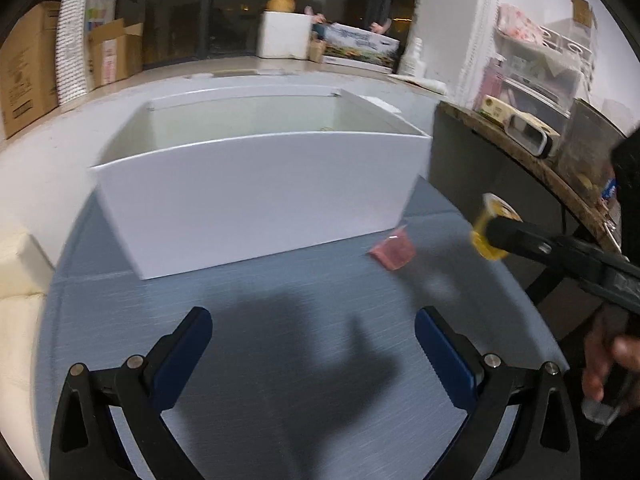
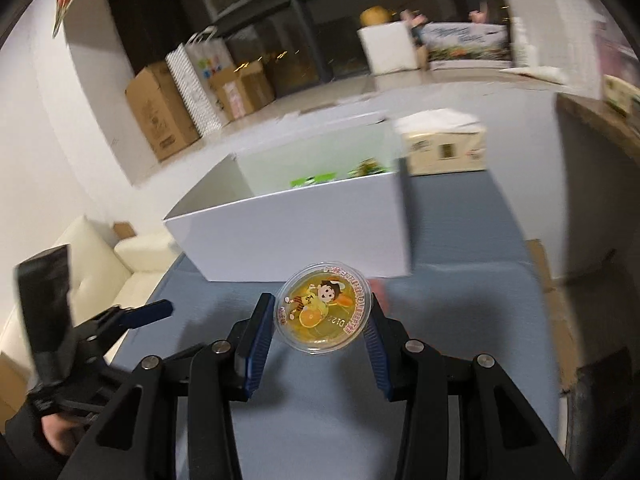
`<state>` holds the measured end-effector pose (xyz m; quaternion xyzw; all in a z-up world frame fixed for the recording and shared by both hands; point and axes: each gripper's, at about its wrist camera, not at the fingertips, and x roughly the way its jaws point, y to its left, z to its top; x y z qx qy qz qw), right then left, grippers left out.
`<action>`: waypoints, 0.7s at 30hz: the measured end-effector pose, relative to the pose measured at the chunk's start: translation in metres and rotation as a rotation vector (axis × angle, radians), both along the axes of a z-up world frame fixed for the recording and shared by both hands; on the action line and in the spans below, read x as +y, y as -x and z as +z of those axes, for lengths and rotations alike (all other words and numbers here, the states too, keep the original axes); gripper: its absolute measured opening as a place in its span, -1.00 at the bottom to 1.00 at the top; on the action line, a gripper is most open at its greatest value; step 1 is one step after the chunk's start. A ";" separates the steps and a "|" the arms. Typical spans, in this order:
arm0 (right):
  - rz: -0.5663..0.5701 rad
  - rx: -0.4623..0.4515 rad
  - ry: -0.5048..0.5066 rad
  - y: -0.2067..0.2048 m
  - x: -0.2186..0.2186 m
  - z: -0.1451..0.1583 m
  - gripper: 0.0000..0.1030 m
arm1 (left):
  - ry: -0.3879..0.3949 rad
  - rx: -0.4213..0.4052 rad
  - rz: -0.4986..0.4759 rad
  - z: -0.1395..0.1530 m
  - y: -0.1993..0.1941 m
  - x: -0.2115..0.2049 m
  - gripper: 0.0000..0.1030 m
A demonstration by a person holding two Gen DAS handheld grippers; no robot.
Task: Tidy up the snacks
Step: 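Grasp the pink jelly cup with the left tool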
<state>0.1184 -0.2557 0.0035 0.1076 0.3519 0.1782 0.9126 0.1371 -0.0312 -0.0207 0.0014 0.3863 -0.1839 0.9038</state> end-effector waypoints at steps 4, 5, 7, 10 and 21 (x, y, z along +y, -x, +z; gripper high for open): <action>-0.051 -0.001 0.002 0.018 -0.017 -0.004 -0.08 | -0.034 -0.003 -0.050 -0.008 -0.011 -0.043 1.00; -0.055 0.003 -0.010 0.021 -0.021 -0.007 -0.08 | -0.041 -0.001 -0.057 -0.010 -0.014 -0.051 1.00; -0.069 0.008 -0.024 0.025 -0.027 -0.011 -0.08 | -0.043 0.007 -0.062 -0.014 -0.024 -0.068 1.00; -0.095 0.002 -0.043 0.030 -0.036 -0.012 -0.08 | -0.061 0.026 -0.063 -0.023 -0.041 -0.089 1.00; -0.124 0.025 -0.091 0.032 -0.056 -0.024 -0.09 | -0.112 0.086 -0.025 -0.052 -0.085 -0.115 -0.01</action>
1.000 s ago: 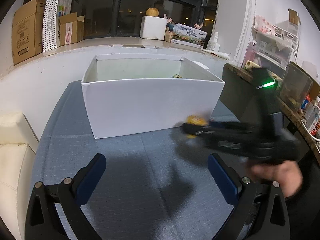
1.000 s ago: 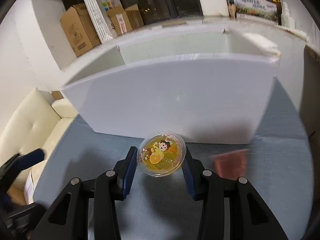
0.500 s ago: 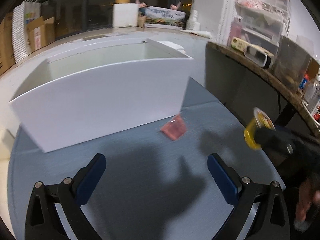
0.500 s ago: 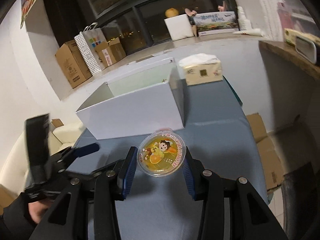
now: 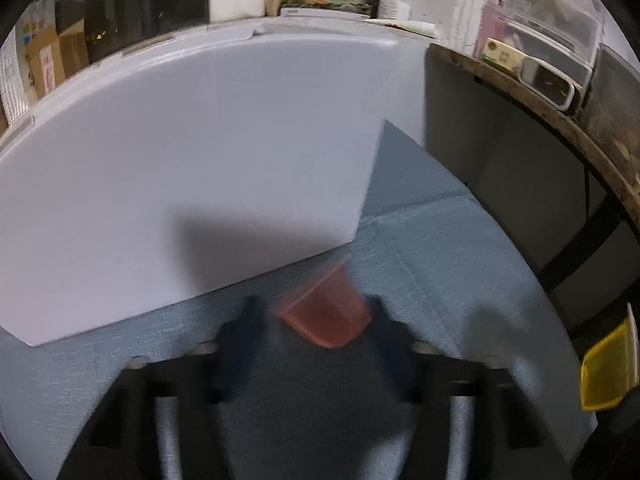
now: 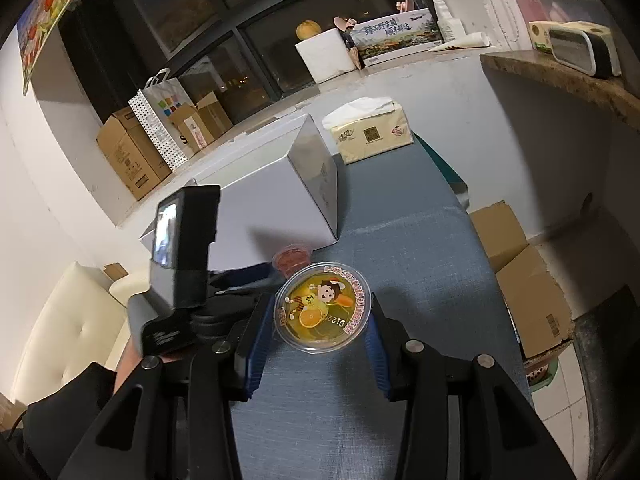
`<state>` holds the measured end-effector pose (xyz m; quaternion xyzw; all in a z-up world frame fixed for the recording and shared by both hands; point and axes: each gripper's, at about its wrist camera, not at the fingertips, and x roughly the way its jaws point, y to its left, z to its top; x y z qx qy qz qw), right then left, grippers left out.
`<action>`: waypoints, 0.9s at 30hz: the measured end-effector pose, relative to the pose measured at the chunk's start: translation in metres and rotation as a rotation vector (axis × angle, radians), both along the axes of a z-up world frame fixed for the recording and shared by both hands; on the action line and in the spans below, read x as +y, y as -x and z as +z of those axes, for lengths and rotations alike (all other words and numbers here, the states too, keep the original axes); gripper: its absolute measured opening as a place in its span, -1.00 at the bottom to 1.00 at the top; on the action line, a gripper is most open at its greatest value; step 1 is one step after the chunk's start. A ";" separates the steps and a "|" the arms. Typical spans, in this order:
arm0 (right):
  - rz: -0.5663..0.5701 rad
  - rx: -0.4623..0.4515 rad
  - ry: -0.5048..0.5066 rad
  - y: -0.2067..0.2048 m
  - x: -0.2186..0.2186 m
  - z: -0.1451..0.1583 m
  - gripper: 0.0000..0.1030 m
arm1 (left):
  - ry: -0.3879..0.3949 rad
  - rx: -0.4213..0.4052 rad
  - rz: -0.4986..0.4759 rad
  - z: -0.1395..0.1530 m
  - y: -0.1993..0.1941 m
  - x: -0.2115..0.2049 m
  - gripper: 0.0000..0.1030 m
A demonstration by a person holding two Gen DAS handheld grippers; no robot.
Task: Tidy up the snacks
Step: 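Grasp the pink jelly cup with the left tool, then lower both jelly cups into the white box and open both tools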
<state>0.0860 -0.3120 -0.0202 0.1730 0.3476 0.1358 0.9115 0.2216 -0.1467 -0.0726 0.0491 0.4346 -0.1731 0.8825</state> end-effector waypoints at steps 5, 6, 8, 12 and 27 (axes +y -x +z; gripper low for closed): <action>-0.001 0.006 -0.003 0.001 0.000 -0.002 -0.09 | 0.054 0.000 -0.029 0.001 0.004 0.009 -0.02; 0.001 0.008 -0.001 0.001 0.001 -0.003 -0.09 | 0.068 -0.005 -0.034 0.004 0.007 0.011 -0.02; 0.004 0.008 0.004 0.000 0.003 -0.002 -0.09 | 0.079 -0.020 -0.048 0.013 0.015 0.018 -0.02; 0.020 0.004 0.015 -0.001 0.009 -0.001 -0.09 | 0.106 -0.071 -0.068 0.042 0.038 0.035 -0.02; 0.171 -0.148 0.122 -0.082 0.104 0.080 -0.09 | 0.166 -0.276 0.123 0.154 0.015 0.177 -0.02</action>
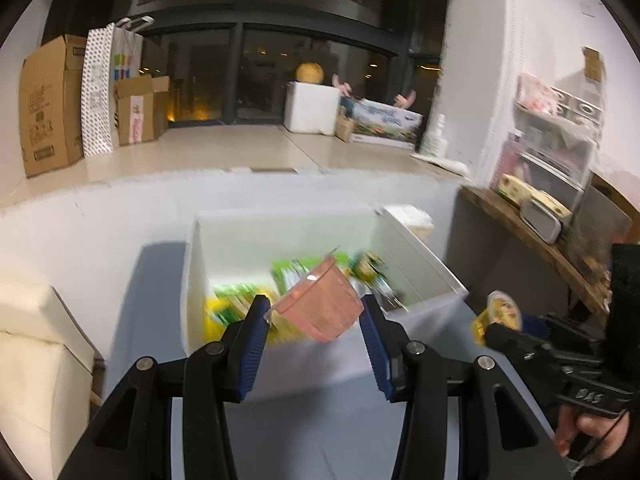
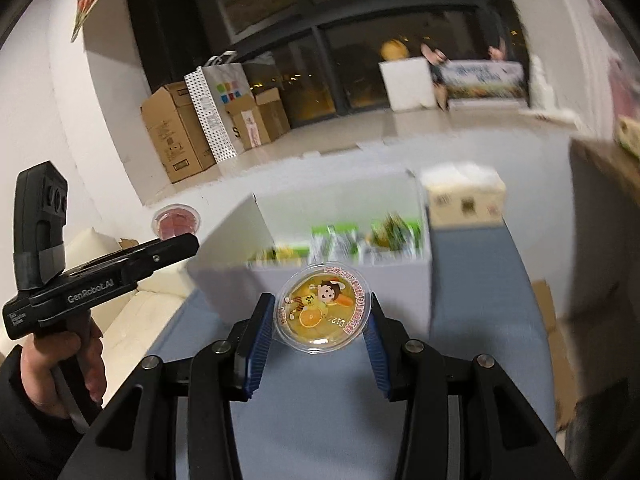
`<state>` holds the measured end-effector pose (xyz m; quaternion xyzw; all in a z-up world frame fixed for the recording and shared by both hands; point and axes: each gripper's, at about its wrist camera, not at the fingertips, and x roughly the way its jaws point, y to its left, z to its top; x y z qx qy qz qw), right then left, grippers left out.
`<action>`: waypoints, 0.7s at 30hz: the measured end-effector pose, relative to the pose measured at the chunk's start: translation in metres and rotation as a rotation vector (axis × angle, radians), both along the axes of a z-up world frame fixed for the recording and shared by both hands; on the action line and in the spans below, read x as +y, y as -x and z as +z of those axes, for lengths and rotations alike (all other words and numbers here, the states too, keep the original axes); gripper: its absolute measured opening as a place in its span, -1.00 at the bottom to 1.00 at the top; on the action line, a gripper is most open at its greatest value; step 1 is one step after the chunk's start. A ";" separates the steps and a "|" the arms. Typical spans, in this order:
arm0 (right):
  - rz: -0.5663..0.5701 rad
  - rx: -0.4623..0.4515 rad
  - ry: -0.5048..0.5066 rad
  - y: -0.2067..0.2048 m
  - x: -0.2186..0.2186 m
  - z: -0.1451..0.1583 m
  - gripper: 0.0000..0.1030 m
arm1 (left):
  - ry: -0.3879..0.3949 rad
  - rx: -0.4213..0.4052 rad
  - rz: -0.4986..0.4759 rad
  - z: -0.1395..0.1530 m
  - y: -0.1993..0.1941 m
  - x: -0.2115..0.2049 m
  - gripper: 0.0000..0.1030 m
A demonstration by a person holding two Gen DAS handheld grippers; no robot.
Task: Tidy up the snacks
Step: 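Lower both jelly cups into the white box and open both tools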
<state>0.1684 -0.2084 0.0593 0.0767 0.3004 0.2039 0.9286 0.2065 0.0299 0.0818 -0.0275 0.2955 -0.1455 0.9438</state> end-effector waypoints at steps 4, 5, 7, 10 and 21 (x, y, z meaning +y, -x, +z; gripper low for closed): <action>-0.003 -0.015 0.030 -0.040 0.009 0.019 -0.09 | -0.012 0.026 0.032 -0.001 -0.043 0.002 -0.02; -0.004 -0.006 0.024 -0.052 0.009 0.021 -0.08 | -0.019 0.031 0.036 -0.003 -0.051 0.002 -0.01; -0.020 0.011 0.042 -0.069 0.010 0.020 -0.08 | -0.031 0.050 0.044 -0.009 -0.063 0.003 -0.01; -0.045 0.038 0.061 -0.085 0.009 0.013 0.06 | -0.041 0.081 0.046 -0.019 -0.073 0.002 0.02; -0.062 0.035 0.076 -0.069 0.008 0.007 1.00 | -0.062 0.071 0.070 -0.018 -0.050 0.008 1.00</action>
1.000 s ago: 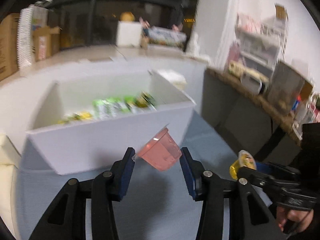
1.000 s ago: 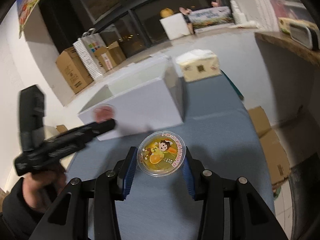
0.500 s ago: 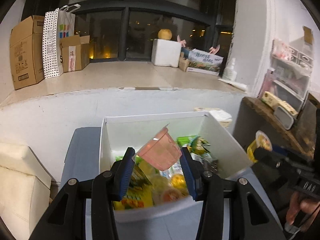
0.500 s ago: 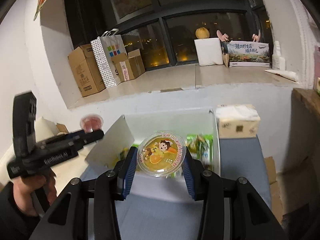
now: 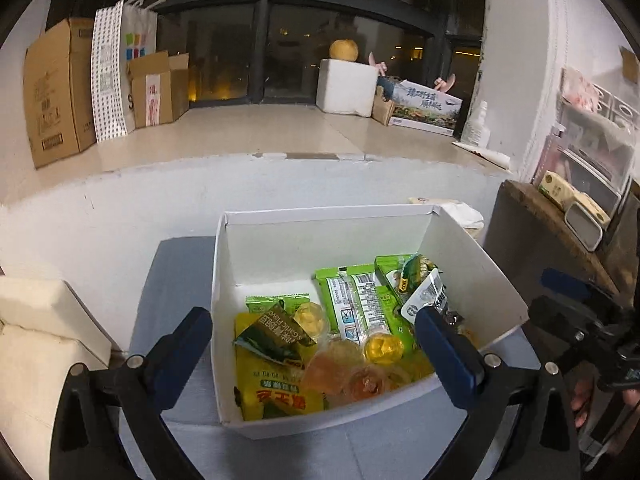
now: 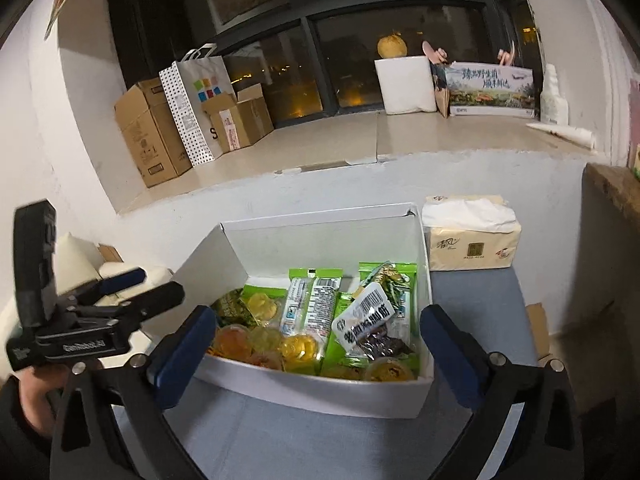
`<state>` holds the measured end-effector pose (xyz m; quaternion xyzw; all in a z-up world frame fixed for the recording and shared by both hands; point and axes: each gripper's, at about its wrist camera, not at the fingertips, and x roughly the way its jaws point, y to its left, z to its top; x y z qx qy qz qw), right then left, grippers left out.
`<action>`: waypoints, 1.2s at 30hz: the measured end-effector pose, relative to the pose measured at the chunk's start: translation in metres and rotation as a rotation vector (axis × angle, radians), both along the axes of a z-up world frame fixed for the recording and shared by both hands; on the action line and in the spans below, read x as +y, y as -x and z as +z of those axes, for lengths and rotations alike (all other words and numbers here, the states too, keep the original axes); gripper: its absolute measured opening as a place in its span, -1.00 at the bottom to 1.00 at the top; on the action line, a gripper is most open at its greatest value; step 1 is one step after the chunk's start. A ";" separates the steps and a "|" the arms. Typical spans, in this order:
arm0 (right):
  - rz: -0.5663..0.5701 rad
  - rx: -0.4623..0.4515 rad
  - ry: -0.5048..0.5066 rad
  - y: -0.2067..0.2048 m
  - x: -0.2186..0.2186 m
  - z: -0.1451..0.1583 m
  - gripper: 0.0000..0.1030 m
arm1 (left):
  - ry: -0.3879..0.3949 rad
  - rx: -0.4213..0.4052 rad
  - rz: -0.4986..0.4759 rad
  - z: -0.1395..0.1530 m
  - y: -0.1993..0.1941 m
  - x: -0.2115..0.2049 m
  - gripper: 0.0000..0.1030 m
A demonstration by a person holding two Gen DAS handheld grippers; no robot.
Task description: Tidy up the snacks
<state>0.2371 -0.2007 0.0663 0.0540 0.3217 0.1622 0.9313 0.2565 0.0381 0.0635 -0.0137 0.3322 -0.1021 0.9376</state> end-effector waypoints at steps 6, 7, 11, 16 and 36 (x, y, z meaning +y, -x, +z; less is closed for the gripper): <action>-0.038 -0.067 0.020 0.034 -0.006 0.022 1.00 | -0.065 -0.126 0.041 0.028 0.044 -0.001 1.00; -0.046 -0.075 0.038 0.040 -0.005 0.025 1.00 | -0.070 -0.147 0.046 0.034 0.057 -0.001 1.00; -0.048 -0.112 0.136 0.075 0.002 0.039 1.00 | -0.094 -0.173 0.087 0.046 0.094 -0.006 1.00; -0.024 -0.113 0.144 0.114 0.004 0.042 1.00 | -0.125 -0.215 0.093 0.048 0.150 -0.018 1.00; -0.011 -0.073 0.050 0.188 -0.015 -0.049 1.00 | -0.064 -0.101 0.079 -0.047 0.200 -0.016 1.00</action>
